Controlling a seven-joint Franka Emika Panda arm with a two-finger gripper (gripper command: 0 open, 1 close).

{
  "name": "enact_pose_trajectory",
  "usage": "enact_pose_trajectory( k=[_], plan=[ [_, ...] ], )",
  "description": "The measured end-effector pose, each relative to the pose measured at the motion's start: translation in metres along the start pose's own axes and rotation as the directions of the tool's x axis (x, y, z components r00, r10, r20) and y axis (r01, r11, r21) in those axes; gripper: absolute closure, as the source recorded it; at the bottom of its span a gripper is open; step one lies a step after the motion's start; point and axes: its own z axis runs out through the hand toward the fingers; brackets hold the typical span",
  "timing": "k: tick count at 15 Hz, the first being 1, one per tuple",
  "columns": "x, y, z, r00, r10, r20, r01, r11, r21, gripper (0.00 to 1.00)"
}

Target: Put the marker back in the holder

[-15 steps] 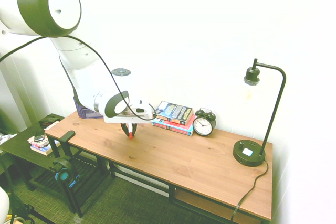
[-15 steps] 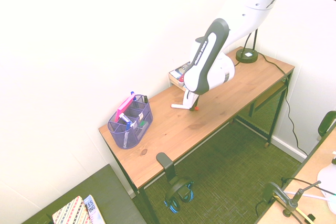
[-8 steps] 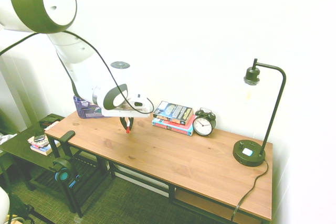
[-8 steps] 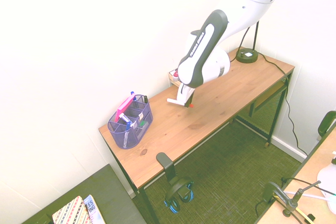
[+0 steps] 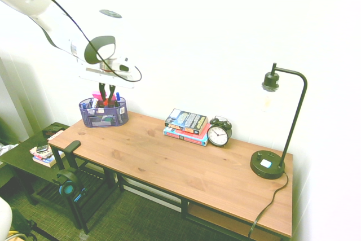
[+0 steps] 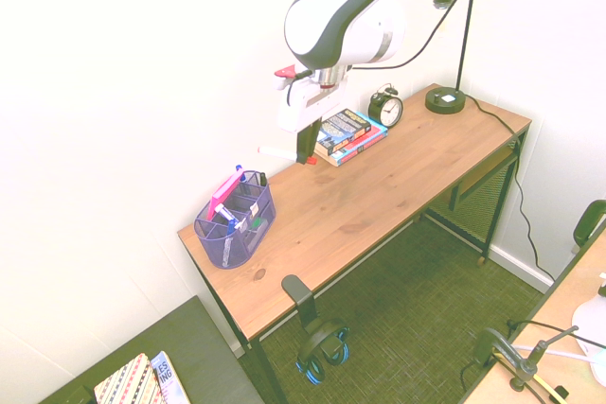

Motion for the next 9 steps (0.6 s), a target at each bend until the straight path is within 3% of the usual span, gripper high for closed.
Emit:
enact_pose_trajectory(
  k=[5,9],
  plan=[
    [-0.059,-0.085,-0.002,0.962,0.25,0.11,-0.25,0.968,-0.01,1.0],
    [-0.074,-0.132,0.011,0.864,0.475,0.163,-0.468,0.88,-0.081,1.0]
  ],
)
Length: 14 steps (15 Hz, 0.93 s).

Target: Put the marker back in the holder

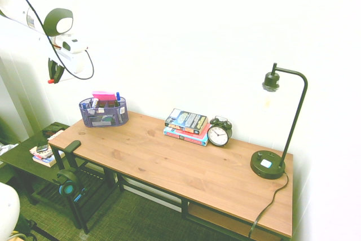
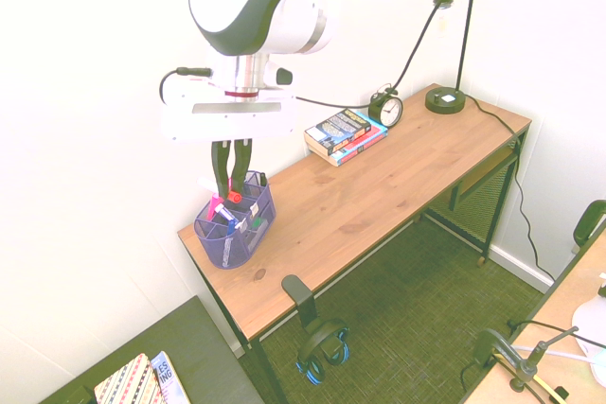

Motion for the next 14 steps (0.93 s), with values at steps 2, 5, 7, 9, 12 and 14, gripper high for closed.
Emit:
enact_pose_trajectory(
  k=[2,5,7,9,12,14],
  plan=[
    [0.018,0.0,0.031,0.992,0.124,0.021,-0.123,0.991,-0.048,1.0],
    [0.033,-0.01,0.067,0.967,0.246,0.069,-0.239,0.967,-0.09,1.0],
    [0.037,-0.024,0.075,0.943,0.315,0.106,-0.308,0.948,-0.084,1.0],
    [0.05,-0.037,0.081,0.916,0.384,0.12,-0.377,0.923,-0.075,1.0],
    [0.072,-0.046,0.091,0.872,0.467,0.143,-0.461,0.884,-0.075,1.0],
    [0.074,-0.046,0.097,0.85,0.501,0.165,-0.493,0.866,-0.088,1.0]
  ],
)
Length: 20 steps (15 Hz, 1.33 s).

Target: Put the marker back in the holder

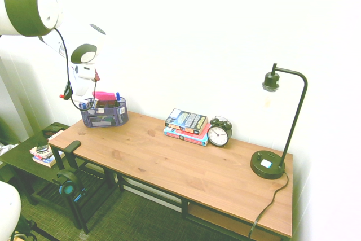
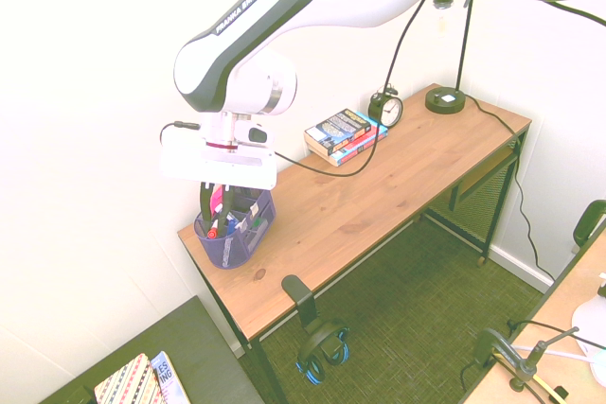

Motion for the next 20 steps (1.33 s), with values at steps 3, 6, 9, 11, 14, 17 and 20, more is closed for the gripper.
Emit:
enact_pose_trajectory(
  k=[3,6,9,11,14,17,20],
  plan=[
    [-0.004,0.002,0.006,1.0,0.024,0.017,-0.024,1.0,-0.009,1.0],
    [0.001,0.004,0.011,0.998,0.054,0.022,-0.054,0.998,-0.015,1.0],
    [0.008,0.001,0.011,0.997,0.077,0.021,-0.077,0.997,-0.007,1.0],
    [0.019,-0.005,0.002,0.994,0.103,0.029,-0.104,0.994,0.019,1.0],
    [0.033,-0.015,-0.014,0.99,0.133,0.045,-0.136,0.988,0.068,0.0],
    [0.033,-0.016,-0.014,0.99,0.134,0.05,-0.138,0.988,0.076,0.0],
    [0.034,-0.018,-0.014,0.991,0.125,0.05,-0.13,0.987,0.091,0.0]
  ],
)
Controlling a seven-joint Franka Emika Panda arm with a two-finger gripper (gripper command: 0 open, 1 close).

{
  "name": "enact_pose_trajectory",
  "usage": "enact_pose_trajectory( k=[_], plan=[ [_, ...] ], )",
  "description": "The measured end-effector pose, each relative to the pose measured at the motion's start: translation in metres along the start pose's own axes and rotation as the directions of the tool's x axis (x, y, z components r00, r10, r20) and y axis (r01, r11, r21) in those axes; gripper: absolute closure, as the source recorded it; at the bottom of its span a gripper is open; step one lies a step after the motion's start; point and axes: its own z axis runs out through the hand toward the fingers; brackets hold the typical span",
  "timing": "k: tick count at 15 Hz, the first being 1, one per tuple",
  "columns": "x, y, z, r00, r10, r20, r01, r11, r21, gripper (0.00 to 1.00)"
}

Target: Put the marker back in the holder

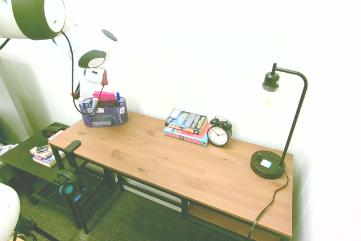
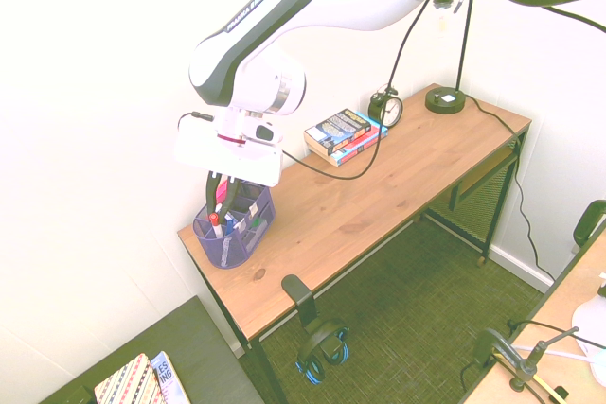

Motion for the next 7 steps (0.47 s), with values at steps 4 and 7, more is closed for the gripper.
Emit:
enact_pose_trajectory(
  k=[4,7],
  plan=[
    [-0.007,-0.009,-0.008,1.0,-0.023,0.012,0.022,0.999,0.033,0.0],
    [-0.017,-0.018,-0.023,0.999,-0.045,0.02,0.044,0.997,0.067,0.0]
  ],
)
